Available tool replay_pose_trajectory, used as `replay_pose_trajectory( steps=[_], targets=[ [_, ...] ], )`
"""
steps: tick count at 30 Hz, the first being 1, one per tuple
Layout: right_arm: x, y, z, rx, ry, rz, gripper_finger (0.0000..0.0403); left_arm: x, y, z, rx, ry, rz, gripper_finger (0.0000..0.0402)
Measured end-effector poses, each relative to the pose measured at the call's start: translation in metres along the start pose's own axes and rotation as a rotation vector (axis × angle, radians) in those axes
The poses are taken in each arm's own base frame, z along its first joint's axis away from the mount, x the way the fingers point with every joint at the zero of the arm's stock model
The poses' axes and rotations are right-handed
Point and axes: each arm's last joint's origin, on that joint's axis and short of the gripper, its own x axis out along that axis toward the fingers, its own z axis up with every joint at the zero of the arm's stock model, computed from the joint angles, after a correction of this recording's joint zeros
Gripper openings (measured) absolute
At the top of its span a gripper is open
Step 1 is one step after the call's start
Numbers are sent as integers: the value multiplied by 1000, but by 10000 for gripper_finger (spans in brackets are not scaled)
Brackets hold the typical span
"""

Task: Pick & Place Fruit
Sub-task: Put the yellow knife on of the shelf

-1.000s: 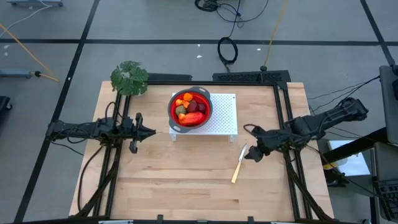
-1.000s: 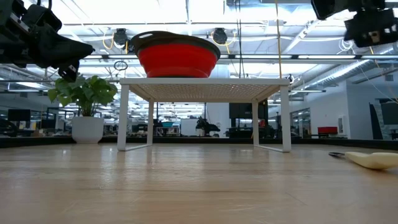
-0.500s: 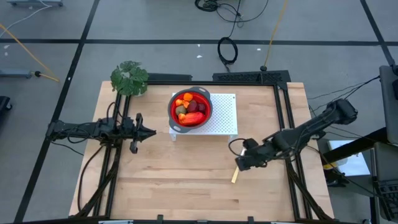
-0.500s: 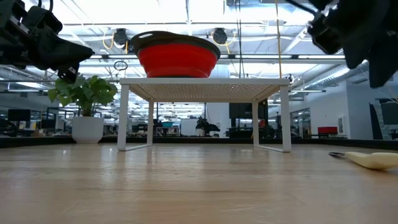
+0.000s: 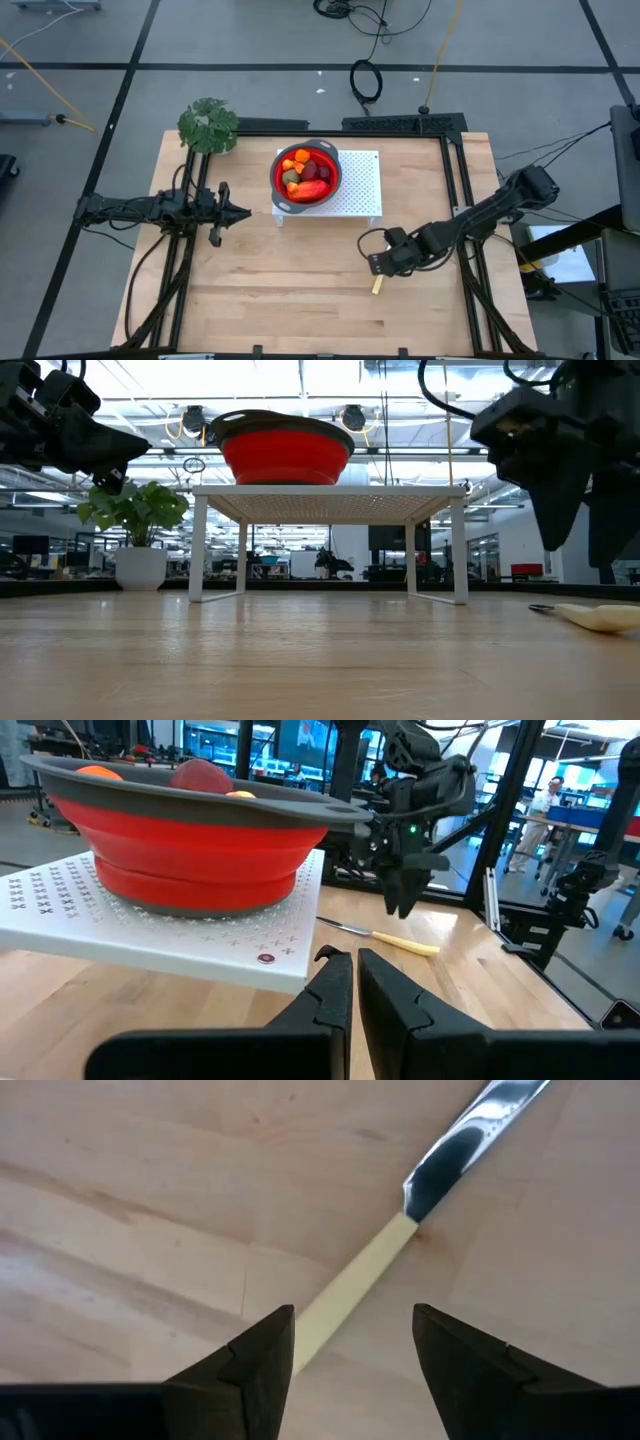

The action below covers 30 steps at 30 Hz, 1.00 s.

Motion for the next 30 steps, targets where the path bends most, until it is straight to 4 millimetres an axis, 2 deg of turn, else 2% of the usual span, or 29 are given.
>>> replay_pose_trajectory(
  steps=[5, 14, 30],
  targets=[
    [9, 2, 0, 28, -28, -6, 196, 0, 0, 0, -10, 2, 0, 19],
    [12, 7, -2, 31, -34, 42, 196, 0, 0, 0, -25, 7, -9, 19],
    [12, 4, -23, 265, -28, 76, 196, 0, -3, -2, -33, 30, -101, 19]
  ],
)
